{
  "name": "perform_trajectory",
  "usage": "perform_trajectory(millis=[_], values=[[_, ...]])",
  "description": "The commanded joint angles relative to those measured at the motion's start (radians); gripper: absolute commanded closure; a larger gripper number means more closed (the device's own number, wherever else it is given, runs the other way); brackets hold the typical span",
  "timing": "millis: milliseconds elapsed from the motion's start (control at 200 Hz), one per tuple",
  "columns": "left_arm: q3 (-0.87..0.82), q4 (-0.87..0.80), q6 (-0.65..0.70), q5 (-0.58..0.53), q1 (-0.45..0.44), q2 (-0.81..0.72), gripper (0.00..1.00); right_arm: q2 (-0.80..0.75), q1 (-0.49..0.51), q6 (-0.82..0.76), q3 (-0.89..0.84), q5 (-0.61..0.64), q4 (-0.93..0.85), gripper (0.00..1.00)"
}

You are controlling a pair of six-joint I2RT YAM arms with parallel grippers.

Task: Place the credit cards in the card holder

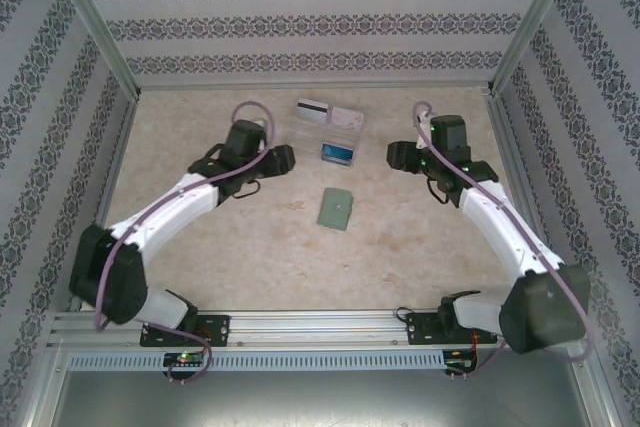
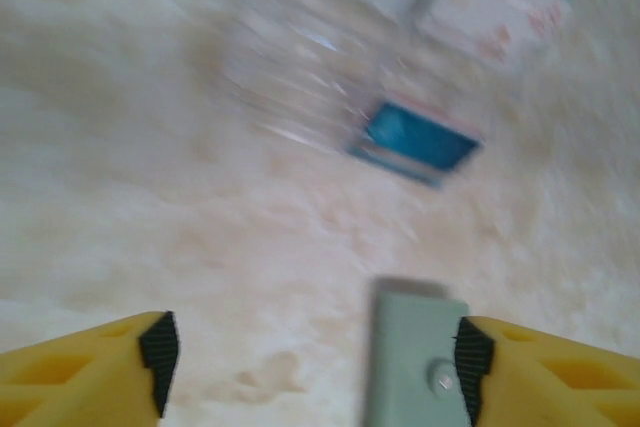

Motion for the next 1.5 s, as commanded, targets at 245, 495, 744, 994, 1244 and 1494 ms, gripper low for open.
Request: perform_trajectory(millis=[245, 495, 744, 994, 1244, 1494], values=[[-0.219, -0.037, 0.038, -0.448, 0.214, -0.279, 0.00, -0.132, -0.091, -0.047, -0.303, 0.510, 0.486, 0.05], [-0.424, 0.225, 0.197, -0.721, 0.251, -0.314, 0.00, 0.016, -0.122, -0.090, -0.406, 0.571, 0.647, 0.02], [-0.598, 0.589, 0.443, -0.632, 0.300, -0.241, 0.00, 0.057, -0.123, -0.136, -0.570, 0.511, 0.942, 0.02], [-0.759, 1.015, 0.495, -0.329, 0.410, -0.135, 0.00, 0.115, -0.122, -0.166, -0.620, 0.435, 1.135, 0.02], [-0.666, 1.175, 0.605, -0.031, 0.414, 0.159, 0.00, 0.277, -0.104, -0.222, -0.612, 0.325, 1.279, 0.02], [-0.630, 1.080, 0.581, 0.002, 0.435, 0.142, 0.00, 0.273, -0.129, -0.206, -0.594, 0.281, 1.230, 0.02]])
